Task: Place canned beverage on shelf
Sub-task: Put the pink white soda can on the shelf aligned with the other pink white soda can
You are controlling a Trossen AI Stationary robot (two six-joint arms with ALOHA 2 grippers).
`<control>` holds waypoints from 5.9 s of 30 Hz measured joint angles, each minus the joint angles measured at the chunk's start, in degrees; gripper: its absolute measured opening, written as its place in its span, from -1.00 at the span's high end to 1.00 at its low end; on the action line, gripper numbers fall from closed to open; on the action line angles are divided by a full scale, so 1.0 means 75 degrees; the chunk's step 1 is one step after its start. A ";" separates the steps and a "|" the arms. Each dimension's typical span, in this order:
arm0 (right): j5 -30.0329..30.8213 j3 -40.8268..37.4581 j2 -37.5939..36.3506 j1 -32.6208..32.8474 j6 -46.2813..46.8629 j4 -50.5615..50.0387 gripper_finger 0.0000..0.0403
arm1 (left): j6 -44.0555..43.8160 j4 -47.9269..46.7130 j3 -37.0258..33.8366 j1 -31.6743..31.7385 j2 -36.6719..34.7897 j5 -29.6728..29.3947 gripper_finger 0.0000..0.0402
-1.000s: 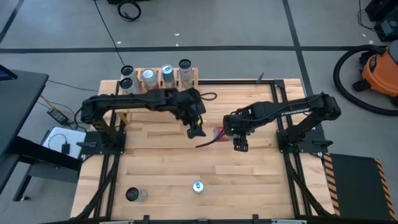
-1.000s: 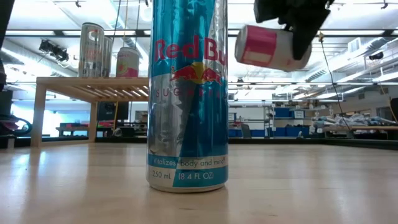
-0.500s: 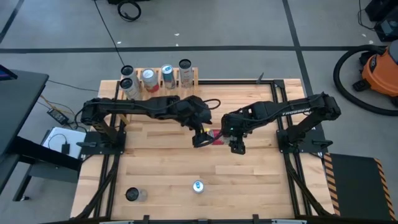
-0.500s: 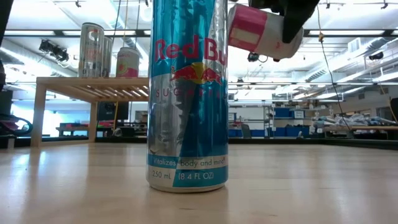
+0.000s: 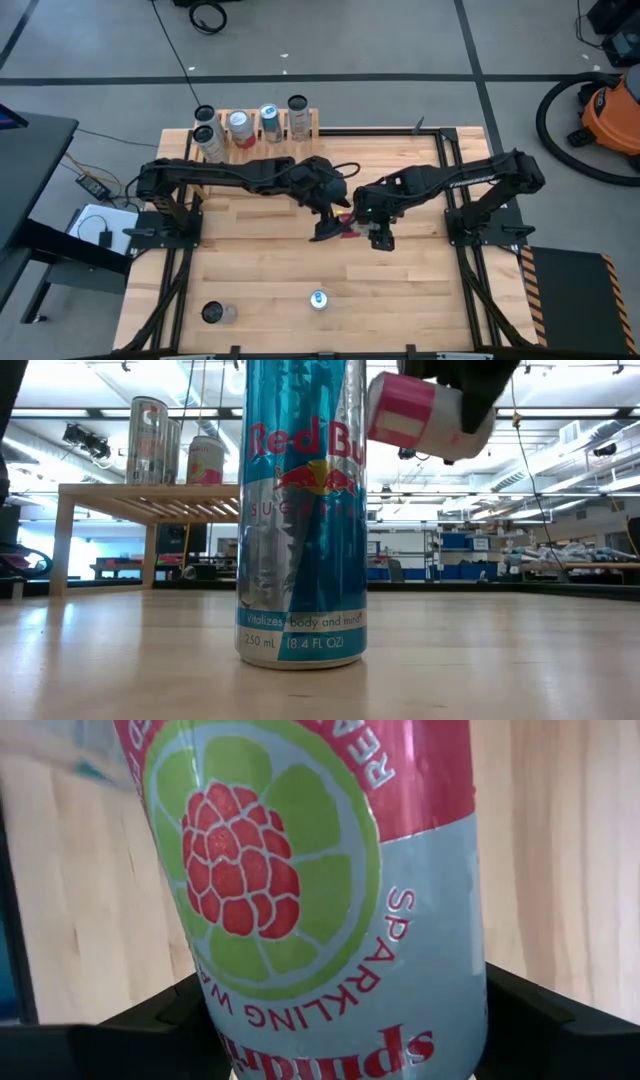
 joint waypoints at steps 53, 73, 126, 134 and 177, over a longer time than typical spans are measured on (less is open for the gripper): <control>0.1133 0.1000 0.1742 0.0622 -0.1599 -0.0240 -0.50 | -0.0960 -0.0910 -0.0012 -0.0171 0.1150 0.1708 -0.94; 0.1398 0.0997 0.1733 0.0727 -0.1839 -0.0094 -0.53 | -0.0778 -0.0938 -0.0012 -0.0259 0.1150 0.1787 -0.81; 0.1442 0.0959 0.1733 0.0767 -0.1720 0.1063 -0.57 | -0.0567 -0.1463 -0.0012 -0.0289 0.1107 0.2662 -0.57; 0.1801 0.1094 0.1732 0.0791 -0.1642 0.0903 -0.57 | -0.0650 -0.1463 -0.0012 -0.0254 0.1098 0.2833 -0.57; 0.2320 0.1078 0.1733 0.0759 -0.1617 0.0833 -0.57 | 0.0226 -0.1751 0.0014 -0.0274 0.1136 0.0568 -0.57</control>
